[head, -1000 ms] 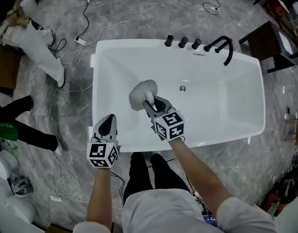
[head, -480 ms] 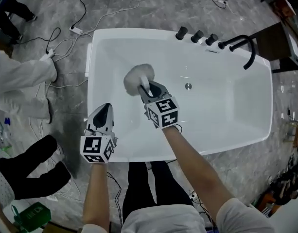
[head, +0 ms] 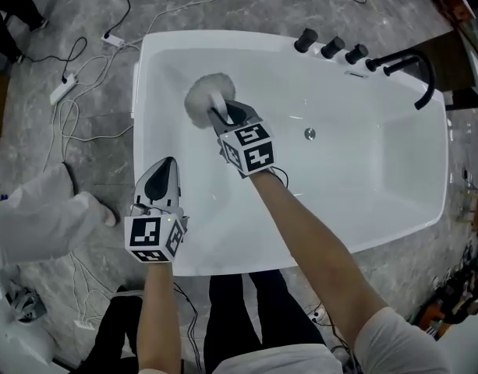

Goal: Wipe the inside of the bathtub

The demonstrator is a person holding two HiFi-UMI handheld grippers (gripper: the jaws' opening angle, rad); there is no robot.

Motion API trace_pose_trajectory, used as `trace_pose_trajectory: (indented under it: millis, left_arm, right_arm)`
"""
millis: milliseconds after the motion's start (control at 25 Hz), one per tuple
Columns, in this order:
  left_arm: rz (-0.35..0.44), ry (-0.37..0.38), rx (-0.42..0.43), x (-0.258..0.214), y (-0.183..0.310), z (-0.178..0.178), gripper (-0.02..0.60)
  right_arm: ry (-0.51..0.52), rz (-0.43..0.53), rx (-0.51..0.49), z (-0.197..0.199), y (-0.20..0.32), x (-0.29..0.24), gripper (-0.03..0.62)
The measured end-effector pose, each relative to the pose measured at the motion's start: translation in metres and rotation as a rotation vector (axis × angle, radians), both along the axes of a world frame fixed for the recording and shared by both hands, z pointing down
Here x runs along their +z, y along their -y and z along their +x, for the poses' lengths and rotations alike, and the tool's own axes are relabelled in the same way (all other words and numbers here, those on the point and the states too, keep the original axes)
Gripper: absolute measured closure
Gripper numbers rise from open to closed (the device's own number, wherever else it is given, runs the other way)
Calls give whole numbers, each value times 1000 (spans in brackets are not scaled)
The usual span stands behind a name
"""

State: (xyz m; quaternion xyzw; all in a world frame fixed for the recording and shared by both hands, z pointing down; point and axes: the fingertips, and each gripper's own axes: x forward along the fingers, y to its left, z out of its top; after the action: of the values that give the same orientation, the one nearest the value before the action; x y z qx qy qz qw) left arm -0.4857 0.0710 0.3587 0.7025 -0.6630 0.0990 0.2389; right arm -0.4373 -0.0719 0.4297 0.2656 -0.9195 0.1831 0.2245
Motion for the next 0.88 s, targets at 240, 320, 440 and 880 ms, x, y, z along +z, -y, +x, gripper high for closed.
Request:
trace_pose_trajectory:
  millis: [240, 320, 440, 880]
  left_arm:
    - [11, -1, -19, 27, 22, -20, 569]
    - [12, -2, -28, 39, 30, -24, 569]
    - [6, -6, -35, 58, 40, -28, 569]
    - [24, -29, -36, 99, 73, -46, 569]
  right_arm:
    - [-9, 29, -26, -42, 24, 24, 496]
    - [-13, 42, -25, -53, 32, 34, 496]
    - [-21, 56, -12, -65, 44, 50, 496]
    - [-9, 80, 43, -94, 73, 79, 496]
